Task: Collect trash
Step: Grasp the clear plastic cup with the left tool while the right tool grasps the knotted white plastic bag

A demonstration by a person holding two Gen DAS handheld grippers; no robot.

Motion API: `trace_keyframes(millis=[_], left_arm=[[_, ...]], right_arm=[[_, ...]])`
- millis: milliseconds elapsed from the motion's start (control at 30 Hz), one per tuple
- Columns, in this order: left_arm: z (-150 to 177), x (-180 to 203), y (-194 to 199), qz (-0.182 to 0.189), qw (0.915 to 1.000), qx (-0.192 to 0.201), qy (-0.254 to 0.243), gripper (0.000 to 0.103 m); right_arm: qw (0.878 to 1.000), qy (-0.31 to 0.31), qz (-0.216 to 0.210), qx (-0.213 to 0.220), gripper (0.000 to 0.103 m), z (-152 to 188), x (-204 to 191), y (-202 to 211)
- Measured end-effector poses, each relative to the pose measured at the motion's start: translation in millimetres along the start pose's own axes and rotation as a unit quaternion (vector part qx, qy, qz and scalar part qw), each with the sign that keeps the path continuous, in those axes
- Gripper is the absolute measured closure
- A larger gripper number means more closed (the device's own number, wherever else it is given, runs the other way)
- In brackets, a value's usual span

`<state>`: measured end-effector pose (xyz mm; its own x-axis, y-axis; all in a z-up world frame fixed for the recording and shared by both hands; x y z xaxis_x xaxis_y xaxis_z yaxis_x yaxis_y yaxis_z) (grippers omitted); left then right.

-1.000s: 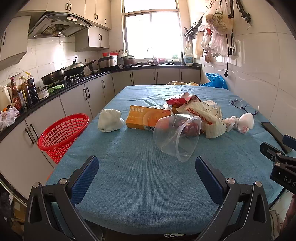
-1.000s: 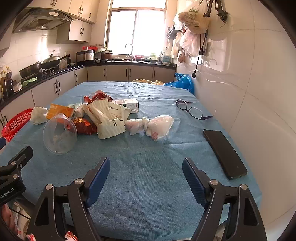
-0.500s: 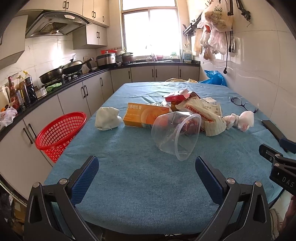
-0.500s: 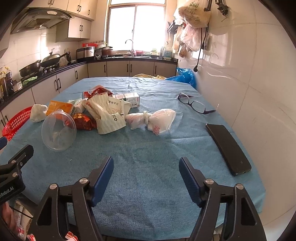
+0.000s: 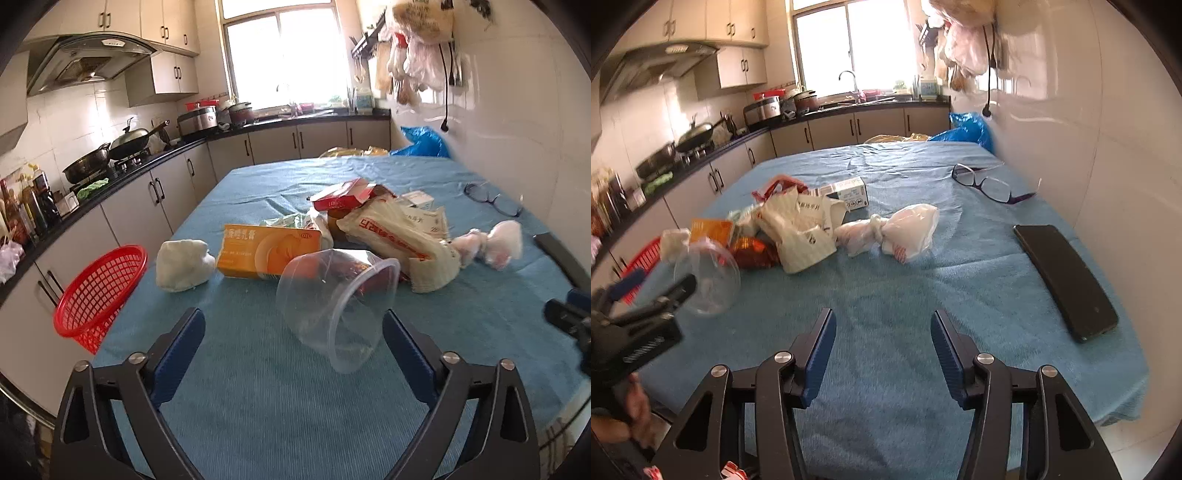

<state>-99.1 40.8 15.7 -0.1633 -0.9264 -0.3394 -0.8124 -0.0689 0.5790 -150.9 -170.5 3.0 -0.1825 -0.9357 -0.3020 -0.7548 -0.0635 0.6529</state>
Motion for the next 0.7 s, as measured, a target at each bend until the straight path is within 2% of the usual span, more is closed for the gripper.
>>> trace_keyframes(millis=[33,200,400,500,567,633,667,700], left_arm=[[-1.4,0.5,-4.4,0.001,1.0,-0.004,-0.001,0.018],[-3.2,-2.8,-30.5,0.013,0.999,-0.041,0.01,0.06],[2.4,-5.8,-43.3,0.024,0.9977,-0.06,0.021,0.088],[4.2,-7.8,-44.7,0.021,0.9976,-0.062,0.023,0.091],[4.8,-8.8,-44.9,0.024,0.9975,-0.061,0.027,0.092],[5.1,-9.6,-44.8,0.023,0.9975,-0.061,0.027,0.094],[5.2,-10.0,-44.5,0.021,0.9977,-0.06,0.026,0.095],[5.4,-10.9,-44.3,0.021,0.9977,-0.059,0.025,0.095]], right_arm=[[1.0,-0.007,-0.013,-0.007,0.048,-5.8,3.1,-2.4],[0.998,-0.042,-0.048,-0.03,0.048,-32.3,16.5,-18.6],[0.987,-0.107,-0.095,-0.069,0.047,-60.5,33.4,-56.8],[0.983,-0.125,-0.111,-0.073,0.047,-72.6,33.9,-70.2],[0.984,-0.129,-0.102,-0.068,0.049,-78.3,32.9,-76.9],[0.983,-0.135,-0.101,-0.073,0.065,-81.0,30.7,-83.9],[0.983,-0.136,-0.096,-0.077,0.069,-81.2,29.6,-88.4],[0.983,-0.135,-0.093,-0.08,0.079,-80.6,29.1,-92.3]])
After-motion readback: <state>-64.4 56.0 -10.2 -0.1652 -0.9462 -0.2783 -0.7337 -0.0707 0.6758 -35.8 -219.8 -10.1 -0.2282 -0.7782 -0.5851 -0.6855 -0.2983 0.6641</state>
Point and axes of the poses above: each gripper's, at about its wrist camera, not at the fingertips, and y roughly against the way its jaws point, x to its right, z to its underside, the point moved 5 cm from there along -y, roughly the way its jaws point, and after that the axes turned 15 degrees about -y, right-handed, at the moved point
